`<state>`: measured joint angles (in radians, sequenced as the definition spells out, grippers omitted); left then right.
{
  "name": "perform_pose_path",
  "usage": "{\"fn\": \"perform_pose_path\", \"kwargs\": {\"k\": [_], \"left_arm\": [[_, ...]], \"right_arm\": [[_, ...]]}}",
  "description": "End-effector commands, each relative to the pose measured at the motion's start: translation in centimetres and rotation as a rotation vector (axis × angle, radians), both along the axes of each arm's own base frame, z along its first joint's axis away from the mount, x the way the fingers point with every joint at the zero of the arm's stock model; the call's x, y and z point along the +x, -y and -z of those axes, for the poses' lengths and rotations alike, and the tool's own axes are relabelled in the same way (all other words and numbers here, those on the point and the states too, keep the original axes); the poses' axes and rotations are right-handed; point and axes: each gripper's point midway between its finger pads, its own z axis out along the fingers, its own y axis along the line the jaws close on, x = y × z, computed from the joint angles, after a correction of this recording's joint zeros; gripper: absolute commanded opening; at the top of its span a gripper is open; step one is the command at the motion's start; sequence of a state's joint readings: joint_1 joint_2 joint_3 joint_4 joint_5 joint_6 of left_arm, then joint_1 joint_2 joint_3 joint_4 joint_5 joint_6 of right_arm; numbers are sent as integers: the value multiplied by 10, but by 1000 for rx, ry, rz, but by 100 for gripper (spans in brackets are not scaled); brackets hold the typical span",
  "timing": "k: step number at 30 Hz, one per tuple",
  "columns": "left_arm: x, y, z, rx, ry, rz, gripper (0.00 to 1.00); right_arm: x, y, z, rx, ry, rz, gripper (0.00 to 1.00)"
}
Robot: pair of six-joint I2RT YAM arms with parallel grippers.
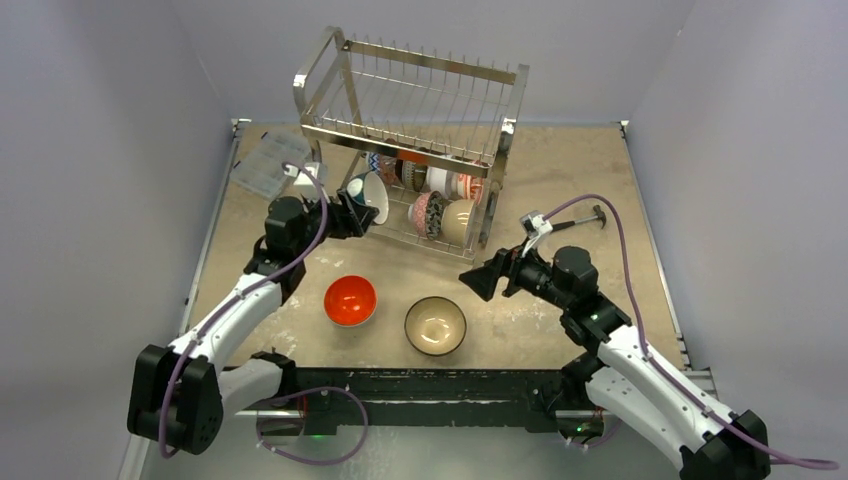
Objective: Load the bowls into the dish rack
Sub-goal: Place the bowl in the dish rack.
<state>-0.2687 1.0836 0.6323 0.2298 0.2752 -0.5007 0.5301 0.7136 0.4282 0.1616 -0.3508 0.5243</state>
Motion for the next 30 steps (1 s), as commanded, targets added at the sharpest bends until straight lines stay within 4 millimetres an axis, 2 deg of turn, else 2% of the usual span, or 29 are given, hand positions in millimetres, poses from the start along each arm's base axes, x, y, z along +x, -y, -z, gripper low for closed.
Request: {"fn": "perform_pose_path", "kwargs": {"k": [1, 8, 17, 23, 30], "left_arm": [[14, 4, -45, -41, 246, -3, 0], [13, 26, -32, 115, 354, -28, 0], [30, 20, -24, 174, 372, -96, 0], [37, 34, -17, 229, 377, -26, 0], [48, 34, -2, 292, 373, -34, 0]], "right_arm": [[0, 1, -18, 21, 77, -5, 99], [0, 2, -13, 1, 77, -7, 99], [-1, 2, -10, -4, 74, -9, 99], [-1, 2, -8, -17, 75, -15, 99], [-2, 4, -9, -10, 75, -8, 99]]}}
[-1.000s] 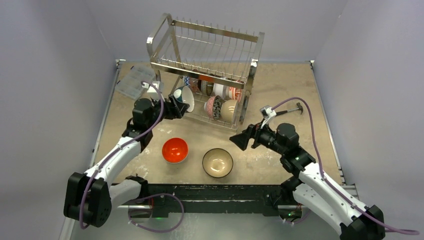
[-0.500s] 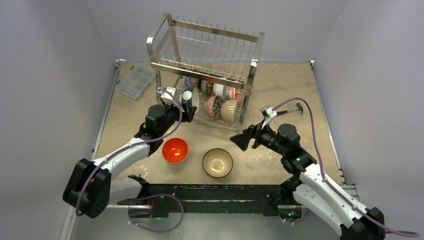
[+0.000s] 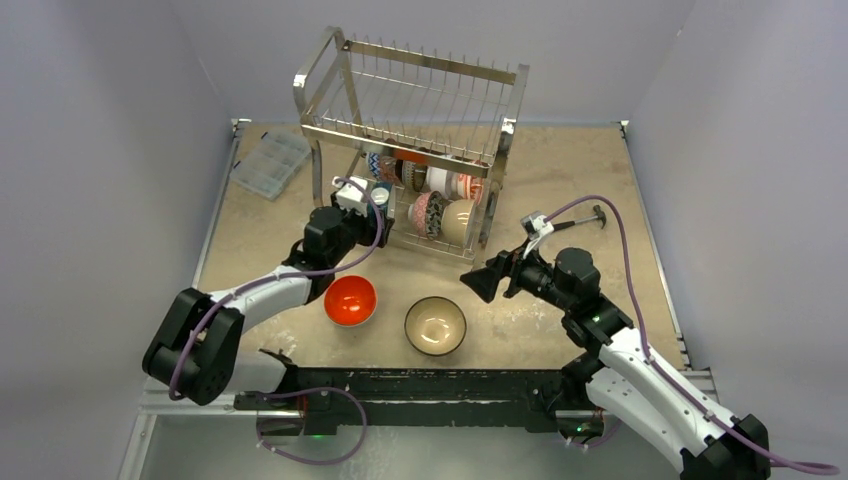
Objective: Load the bowls into the dish rack
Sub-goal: Place the bowl in the dish rack.
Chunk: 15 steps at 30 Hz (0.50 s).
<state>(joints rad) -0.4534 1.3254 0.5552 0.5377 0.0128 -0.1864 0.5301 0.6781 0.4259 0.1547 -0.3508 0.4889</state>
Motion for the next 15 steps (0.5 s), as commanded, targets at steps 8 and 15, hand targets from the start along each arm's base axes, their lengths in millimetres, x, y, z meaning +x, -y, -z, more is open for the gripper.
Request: {"fn": "perform_pose_path", "kwargs": {"k": [8, 15], "left_arm": [[30, 12, -47, 16, 231, 15, 0], [37, 23, -38, 41, 214, 34, 0]], "right_arm": [[-2, 4, -1, -14, 18, 3, 99], [-3, 5, -2, -16, 19, 8, 99]]}}
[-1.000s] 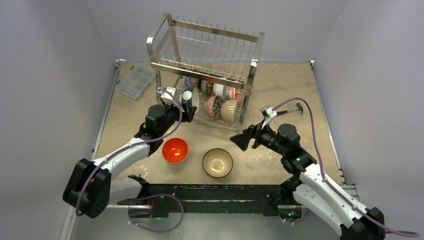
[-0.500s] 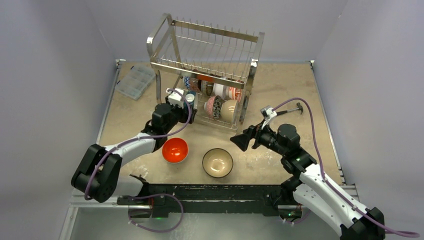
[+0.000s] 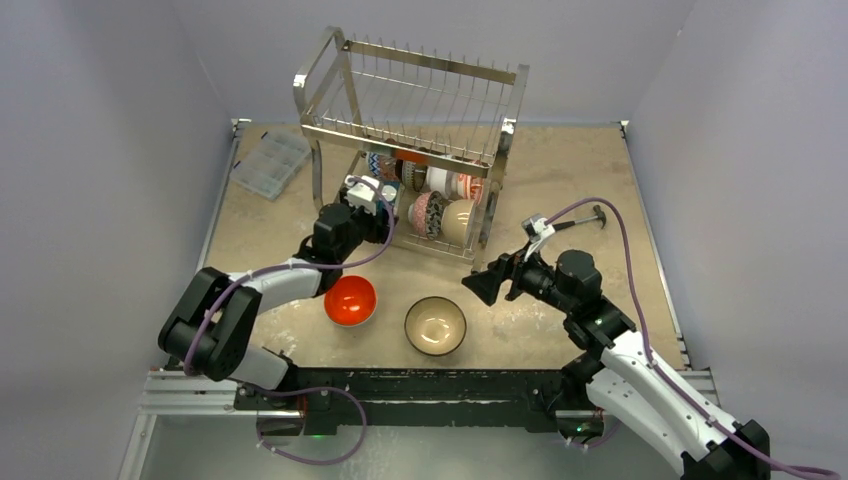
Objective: Load the bowls into the dish rack
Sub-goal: Place the bowl in the dish rack.
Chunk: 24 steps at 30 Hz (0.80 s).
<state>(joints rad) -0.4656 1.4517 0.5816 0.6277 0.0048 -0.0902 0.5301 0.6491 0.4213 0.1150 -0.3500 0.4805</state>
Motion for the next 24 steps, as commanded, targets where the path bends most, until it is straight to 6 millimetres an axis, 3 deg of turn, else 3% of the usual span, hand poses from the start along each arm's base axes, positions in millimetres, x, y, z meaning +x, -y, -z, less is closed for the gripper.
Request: {"fn": "perform_pose_path", "kwargs": {"k": [1, 11, 22, 24], "left_arm": [[22, 16, -55, -49, 178, 18, 0], [30, 18, -39, -15, 146, -28, 0], [19, 38, -34, -8, 133, 62, 0], [17, 39, -36, -8, 134, 69, 4]], "right_arm": [[3, 1, -5, -7, 26, 9, 99], [3, 4, -3, -10, 22, 26, 99], [6, 1, -3, -13, 20, 17, 99], [5, 1, -3, -11, 17, 13, 99]]}}
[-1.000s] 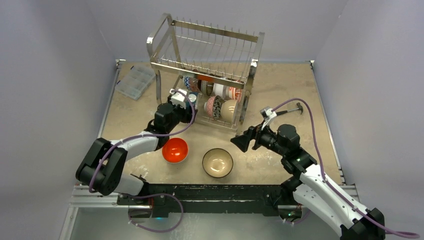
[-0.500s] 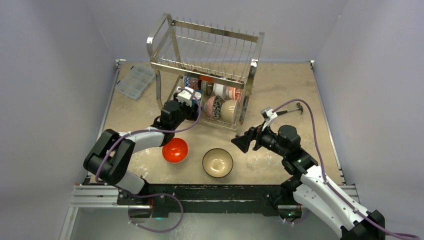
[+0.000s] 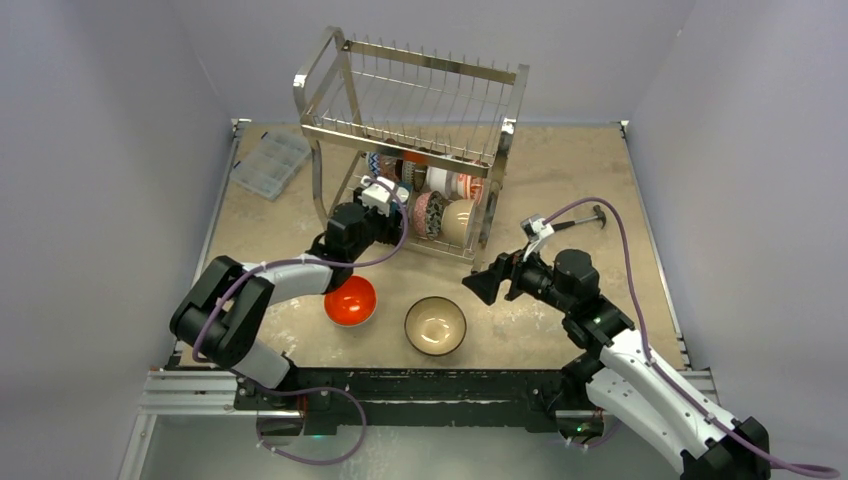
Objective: Load the bowls into the dish rack
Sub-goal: Place the bowl in the dish rack.
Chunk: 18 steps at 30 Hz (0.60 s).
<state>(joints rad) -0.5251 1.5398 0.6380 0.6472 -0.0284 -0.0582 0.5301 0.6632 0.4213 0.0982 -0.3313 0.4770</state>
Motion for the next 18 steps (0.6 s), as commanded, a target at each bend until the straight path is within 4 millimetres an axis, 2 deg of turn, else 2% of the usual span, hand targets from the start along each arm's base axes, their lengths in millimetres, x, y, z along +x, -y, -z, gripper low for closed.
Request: {"fn": "perform_pose_path", "kwargs": {"k": [1, 5, 8, 10, 14, 15, 18], "left_arm": [[10, 14, -44, -52, 125, 37, 9], [6, 9, -56, -76, 148, 12, 29], [6, 2, -65, -98, 164, -25, 48], [5, 0, -70, -109, 168, -36, 74], [2, -3, -81, -125, 190, -45, 82], [2, -4, -84, -128, 201, -49, 89], [2, -5, -89, -131, 206, -52, 93]], "right_arm": [[3, -2, -11, 13, 39, -4, 99], [4, -2, -10, 9, 35, -6, 99], [4, -3, -10, 8, 35, -10, 99], [4, -3, -9, 13, 33, -9, 99], [2, -5, -9, 23, 27, -18, 99], [1, -5, -7, 24, 24, -18, 99], [1, -5, -8, 28, 22, -18, 99]]}}
